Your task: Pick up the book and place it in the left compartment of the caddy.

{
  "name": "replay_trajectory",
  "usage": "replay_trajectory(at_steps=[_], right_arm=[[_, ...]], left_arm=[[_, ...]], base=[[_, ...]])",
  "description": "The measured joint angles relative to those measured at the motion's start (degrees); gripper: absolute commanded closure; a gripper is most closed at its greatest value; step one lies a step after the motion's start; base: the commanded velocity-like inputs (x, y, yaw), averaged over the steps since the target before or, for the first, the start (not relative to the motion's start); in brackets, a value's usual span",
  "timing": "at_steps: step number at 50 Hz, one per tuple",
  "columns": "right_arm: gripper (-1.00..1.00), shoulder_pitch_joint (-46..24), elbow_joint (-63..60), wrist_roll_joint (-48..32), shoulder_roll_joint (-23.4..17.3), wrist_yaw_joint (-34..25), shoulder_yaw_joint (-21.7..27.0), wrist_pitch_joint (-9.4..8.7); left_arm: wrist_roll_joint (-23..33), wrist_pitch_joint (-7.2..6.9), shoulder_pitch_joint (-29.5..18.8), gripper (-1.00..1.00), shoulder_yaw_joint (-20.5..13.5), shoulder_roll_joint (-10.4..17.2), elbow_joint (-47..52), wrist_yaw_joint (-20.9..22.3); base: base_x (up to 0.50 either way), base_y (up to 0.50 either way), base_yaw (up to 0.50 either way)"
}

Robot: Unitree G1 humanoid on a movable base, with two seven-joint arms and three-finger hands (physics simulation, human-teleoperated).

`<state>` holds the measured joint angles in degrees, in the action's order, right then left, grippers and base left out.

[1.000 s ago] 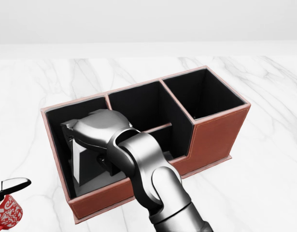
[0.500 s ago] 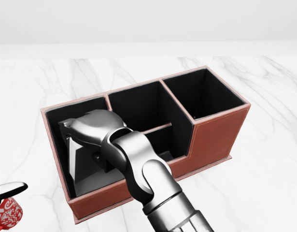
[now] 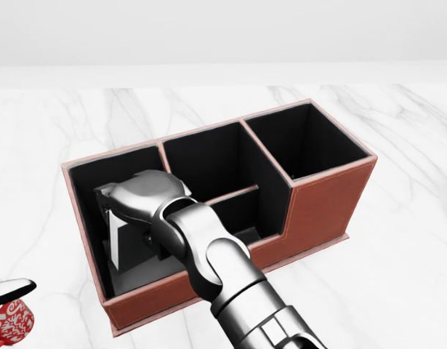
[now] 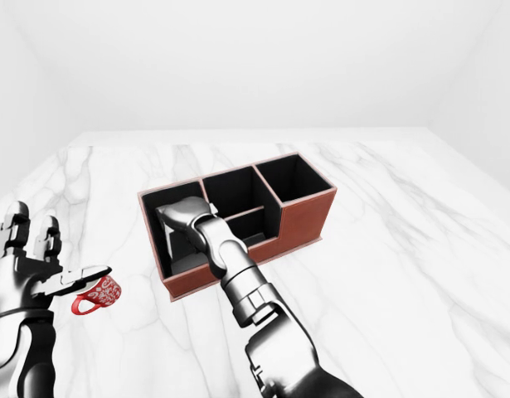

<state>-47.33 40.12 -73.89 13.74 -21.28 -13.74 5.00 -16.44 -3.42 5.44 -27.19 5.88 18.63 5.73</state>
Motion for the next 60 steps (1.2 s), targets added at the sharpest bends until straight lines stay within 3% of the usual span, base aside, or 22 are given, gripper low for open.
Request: replay_trajectory(at_steps=[34,55,56,57,58,60], right_arm=[[1.00,-2.84,12.47,-1.77,1.51,13.37,-0.60,0.00],[0.98,-2.52,14.77,-4.08,2.33,14.98,-1.02,0.00],[0.63,-2.33,14.37,-4.19,2.37,14.71,-1.05,0.00],[-0.33,-2.13,13.85,-4.29,2.40,14.37,-1.05,0.00],[-0.43,-1.89,13.11,-4.21,2.46,14.05,-1.02,0.00],[-1.00,-1.32,11.17,-4.05,2.59,13.07,-1.02,0.00]], left_arm=[[-1.06,1.54,1.46,-1.00,-1.27,-0.64,-0.80,1.10],[-1.84,1.84,2.33,-1.00,-2.38,-1.04,-0.33,1.92],[-1.87,1.85,2.36,-1.00,-2.43,-1.06,-0.32,1.95],[-1.90,1.86,2.38,-1.00,-2.47,-1.07,-0.30,1.97],[-1.93,1.86,2.41,-1.00,-2.50,-1.09,-0.28,2.00],[-1.98,1.87,2.46,-1.00,-2.57,-1.13,-0.23,2.05]], base=[[0.00,0.00,0.00],[0.00,0.00,0.00],[0.00,0.00,0.00],[0.00,0.00,0.00],[0.00,0.00,0.00],[0.00,0.00,0.00]])
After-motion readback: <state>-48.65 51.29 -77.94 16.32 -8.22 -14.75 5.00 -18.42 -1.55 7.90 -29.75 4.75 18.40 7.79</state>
